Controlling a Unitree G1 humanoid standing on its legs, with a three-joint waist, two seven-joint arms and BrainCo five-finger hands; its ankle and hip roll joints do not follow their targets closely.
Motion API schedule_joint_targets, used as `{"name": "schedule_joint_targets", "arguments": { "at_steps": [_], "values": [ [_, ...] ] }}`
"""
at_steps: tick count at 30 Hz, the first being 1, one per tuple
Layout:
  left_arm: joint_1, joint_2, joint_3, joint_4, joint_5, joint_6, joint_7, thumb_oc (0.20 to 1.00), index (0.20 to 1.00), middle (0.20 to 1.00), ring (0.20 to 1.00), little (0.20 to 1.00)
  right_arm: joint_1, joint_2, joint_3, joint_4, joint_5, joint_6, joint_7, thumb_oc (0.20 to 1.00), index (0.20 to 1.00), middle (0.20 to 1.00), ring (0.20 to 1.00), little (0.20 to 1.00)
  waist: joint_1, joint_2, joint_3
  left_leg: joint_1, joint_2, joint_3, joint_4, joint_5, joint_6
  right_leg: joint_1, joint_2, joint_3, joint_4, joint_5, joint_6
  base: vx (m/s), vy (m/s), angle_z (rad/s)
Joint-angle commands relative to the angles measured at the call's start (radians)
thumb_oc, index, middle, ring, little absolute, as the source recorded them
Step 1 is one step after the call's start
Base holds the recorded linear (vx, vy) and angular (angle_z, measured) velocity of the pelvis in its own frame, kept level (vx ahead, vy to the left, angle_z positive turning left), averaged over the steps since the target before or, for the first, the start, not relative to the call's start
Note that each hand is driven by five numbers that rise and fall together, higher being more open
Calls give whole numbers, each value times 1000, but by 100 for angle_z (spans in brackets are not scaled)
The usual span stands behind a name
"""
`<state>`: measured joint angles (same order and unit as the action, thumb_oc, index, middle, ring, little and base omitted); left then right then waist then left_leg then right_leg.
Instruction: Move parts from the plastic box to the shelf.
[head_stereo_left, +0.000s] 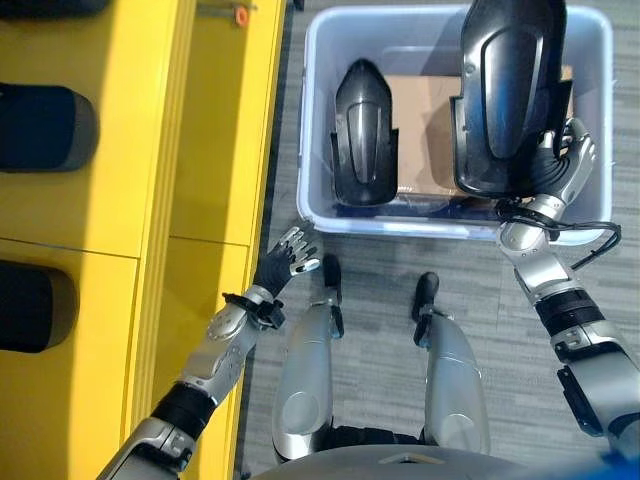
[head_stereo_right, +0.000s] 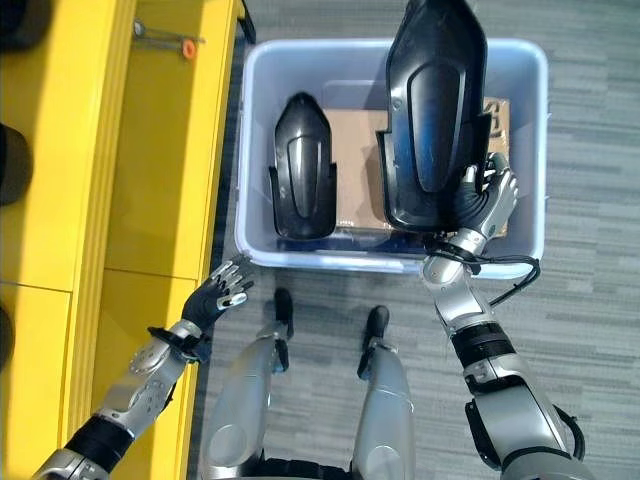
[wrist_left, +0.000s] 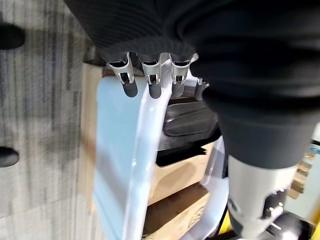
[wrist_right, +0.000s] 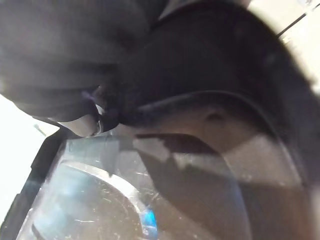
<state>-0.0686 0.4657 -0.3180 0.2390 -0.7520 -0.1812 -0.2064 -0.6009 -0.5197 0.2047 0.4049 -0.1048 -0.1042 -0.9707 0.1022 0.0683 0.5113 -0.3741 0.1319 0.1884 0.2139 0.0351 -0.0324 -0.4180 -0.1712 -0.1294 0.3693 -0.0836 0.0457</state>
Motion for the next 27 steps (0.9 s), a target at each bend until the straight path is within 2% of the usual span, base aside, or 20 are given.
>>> {"name": "schedule_joint_targets", "arguments": {
  "at_steps": [1,4,5,6,7,9,10,14,15,21,25,27],
  "values": [
    [-22,-14,-31,-44,35,-33,-37,1000,1000,1000,1000,1000,-41,-48,-64,-21,-27,-49,6,200,200,200,200,200,22,7,9,16,10,-1,7,-40,-9,15,-64,-64,22,13,60,80,28,-9],
    [5,-7,-20,-50,34,-36,-42,1000,1000,1000,1000,1000,-4,-37,-88,-74,4,-57,68,200,200,200,200,200,18,6,9,88,9,-2,-12,-39,-9,93,-69,-68,2,10,54,66,24,0],
    [28,-2,-9,-55,40,-30,-48,1000,1000,1000,1000,1000,31,-22,-84,-106,51,-62,137,200,200,200,200,200,14,2,-9,137,7,-5,-27,-45,-10,148,-73,-71,-23,5,54,75,8,-1],
    [33,-1,-6,-55,41,-30,-51,1000,1000,1000,1000,1000,38,-17,-81,-114,62,-65,156,200,200,200,200,200,13,1,-17,142,8,-4,-32,-41,-10,154,-72,-72,-32,10,52,138,10,1],
    [66,-7,11,-50,45,-25,-64,1000,1000,1000,1000,1000,84,-1,-78,-141,144,-75,272,200,200,200,200,200,11,-5,-48,180,8,-7,-43,-46,-12,201,-77,-76,-60,11,54,98,11,2],
    [89,-13,24,-48,53,-17,-72,1000,1000,1000,1000,1000,121,13,-70,-164,181,-77,332,200,200,200,200,200,10,-7,-75,200,8,-6,-57,-39,-12,230,-75,-75,-87,21,54,154,35,3],
    [128,-22,43,-54,60,0,-80,1000,1000,1000,1000,1000,189,31,-59,-213,283,-63,458,200,200,200,200,200,8,-12,-112,238,9,-8,-85,-32,-14,277,-78,-80,-127,29,57,186,62,4],
    [188,-33,73,-81,62,22,-92,1000,1000,1000,1000,1000,297,66,-32,-281,327,-61,598,200,200,200,200,200,12,-17,-166,292,14,-14,-127,-18,-19,344,-82,-90,-180,44,64,120,73,4],
    [205,-32,82,-88,63,29,-97,1000,1000,1000,1000,1000,327,72,-21,-312,362,-42,643,200,200,200,200,200,15,-18,-184,305,17,-19,-138,-13,-21,363,-87,-96,-194,51,68,72,82,11],
    [244,-23,93,-122,68,28,-145,1000,1000,1000,1000,1000,391,79,34,-406,407,25,788,200,200,200,200,200,43,-23,-220,325,21,-37,-138,-12,-29,417,-103,-128,-217,53,78,36,135,13],
    [235,8,69,-140,122,32,-153,1000,1000,1000,1000,1000,406,54,70,-462,473,59,833,200,200,200,200,200,59,-33,-209,314,11,-46,-112,-21,-24,433,-120,-147,-204,47,91,-56,233,27],
    [219,25,53,-141,134,22,-158,1000,1000,1000,1000,1000,401,46,86,-471,495,44,848,200,200,200,200,200,70,-40,-197,304,1,-48,-98,-28,-16,436,-134,-159,-198,47,103,-126,234,35]
  ]
}}
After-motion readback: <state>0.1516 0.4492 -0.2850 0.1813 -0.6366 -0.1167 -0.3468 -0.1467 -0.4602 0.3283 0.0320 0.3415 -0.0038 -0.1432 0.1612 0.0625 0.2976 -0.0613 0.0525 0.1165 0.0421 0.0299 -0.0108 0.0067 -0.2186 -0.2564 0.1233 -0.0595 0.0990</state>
